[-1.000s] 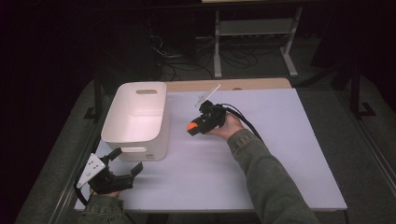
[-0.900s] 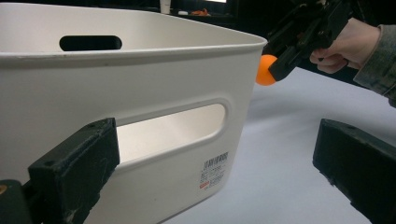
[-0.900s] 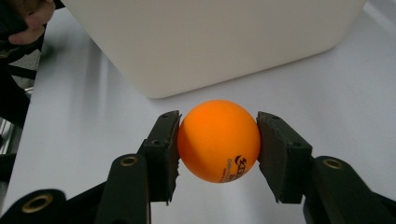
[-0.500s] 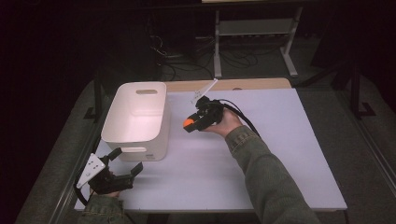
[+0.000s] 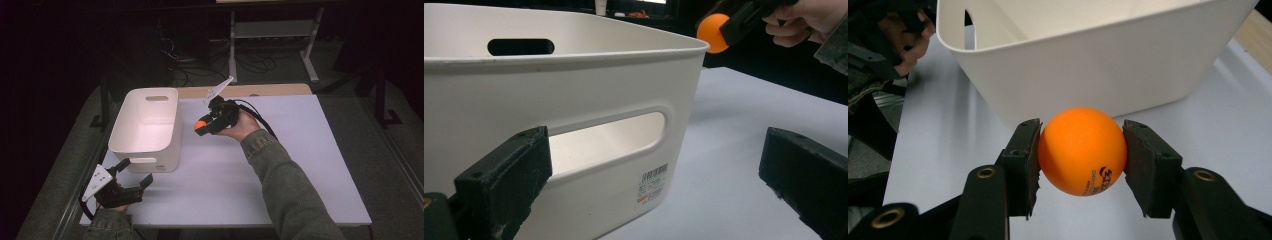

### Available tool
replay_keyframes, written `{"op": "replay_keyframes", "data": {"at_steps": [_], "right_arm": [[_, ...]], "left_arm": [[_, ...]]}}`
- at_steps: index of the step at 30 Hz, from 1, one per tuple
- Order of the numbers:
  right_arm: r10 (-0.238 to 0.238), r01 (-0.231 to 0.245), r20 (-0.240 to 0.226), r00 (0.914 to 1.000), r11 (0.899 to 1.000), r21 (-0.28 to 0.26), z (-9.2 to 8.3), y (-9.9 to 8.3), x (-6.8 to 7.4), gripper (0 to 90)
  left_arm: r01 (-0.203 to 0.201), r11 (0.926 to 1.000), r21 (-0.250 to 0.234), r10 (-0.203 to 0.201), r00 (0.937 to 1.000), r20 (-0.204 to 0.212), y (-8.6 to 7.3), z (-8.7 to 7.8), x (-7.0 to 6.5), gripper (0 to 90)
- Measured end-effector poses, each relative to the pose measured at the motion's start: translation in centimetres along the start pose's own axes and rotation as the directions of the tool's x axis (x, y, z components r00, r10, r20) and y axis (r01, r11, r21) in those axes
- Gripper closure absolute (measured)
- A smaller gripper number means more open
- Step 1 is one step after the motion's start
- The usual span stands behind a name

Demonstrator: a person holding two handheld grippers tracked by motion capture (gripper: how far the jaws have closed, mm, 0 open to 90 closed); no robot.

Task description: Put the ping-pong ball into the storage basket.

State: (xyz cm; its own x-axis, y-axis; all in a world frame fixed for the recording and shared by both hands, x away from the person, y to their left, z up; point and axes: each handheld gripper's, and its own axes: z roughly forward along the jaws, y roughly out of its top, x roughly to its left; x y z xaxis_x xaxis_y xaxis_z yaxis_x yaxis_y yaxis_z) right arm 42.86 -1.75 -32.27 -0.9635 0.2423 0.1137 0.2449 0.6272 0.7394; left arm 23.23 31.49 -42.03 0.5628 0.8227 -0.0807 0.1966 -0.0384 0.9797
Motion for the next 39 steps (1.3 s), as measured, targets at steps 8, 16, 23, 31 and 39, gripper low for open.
{"op": "replay_keyframes", "data": {"at_steps": [8, 16, 23, 31, 39], "right_arm": [[-0.018, 0.018, 0.009, 0.9998, 0.999, -0.031, -1.3, 1.3, 0.1, 50.2], [-0.032, 0.033, 0.011, 0.9994, 0.998, -0.054, -2.5, 2.4, 0.3, 50.2], [-0.045, 0.045, 0.009, 0.999, 0.997, -0.065, -2.9, 3.3, 0.4, 50.2], [-0.058, 0.058, -0.001, 0.9983, 0.997, -0.049, -2.5, 4.4, 0.5, 50.2], [-0.079, 0.079, -0.014, 0.9968, 0.996, -0.046, -1.8, 5.8, 0.9, 50.2]], "left_arm": [[-0.001, 1.0, -0.001, 0.001, 1.0, 0.0, 0.0, 0.0, 0.0, 0.0], [-0.006, 1.0, 0.004, 0.006, 1.0, 0.003, 0.0, 0.0, 0.0, 0.3], [-0.004, 1.0, 0.002, 0.004, 1.0, 0.002, 0.0, 0.0, 0.0, 0.3], [-0.004, 1.0, 0.003, 0.004, 1.0, 0.001, 0.0, 0.0, 0.0, 0.2], [-0.003, 1.0, 0.001, 0.003, 1.0, 0.003, 0.0, 0.0, 0.0, 0.3]]}}
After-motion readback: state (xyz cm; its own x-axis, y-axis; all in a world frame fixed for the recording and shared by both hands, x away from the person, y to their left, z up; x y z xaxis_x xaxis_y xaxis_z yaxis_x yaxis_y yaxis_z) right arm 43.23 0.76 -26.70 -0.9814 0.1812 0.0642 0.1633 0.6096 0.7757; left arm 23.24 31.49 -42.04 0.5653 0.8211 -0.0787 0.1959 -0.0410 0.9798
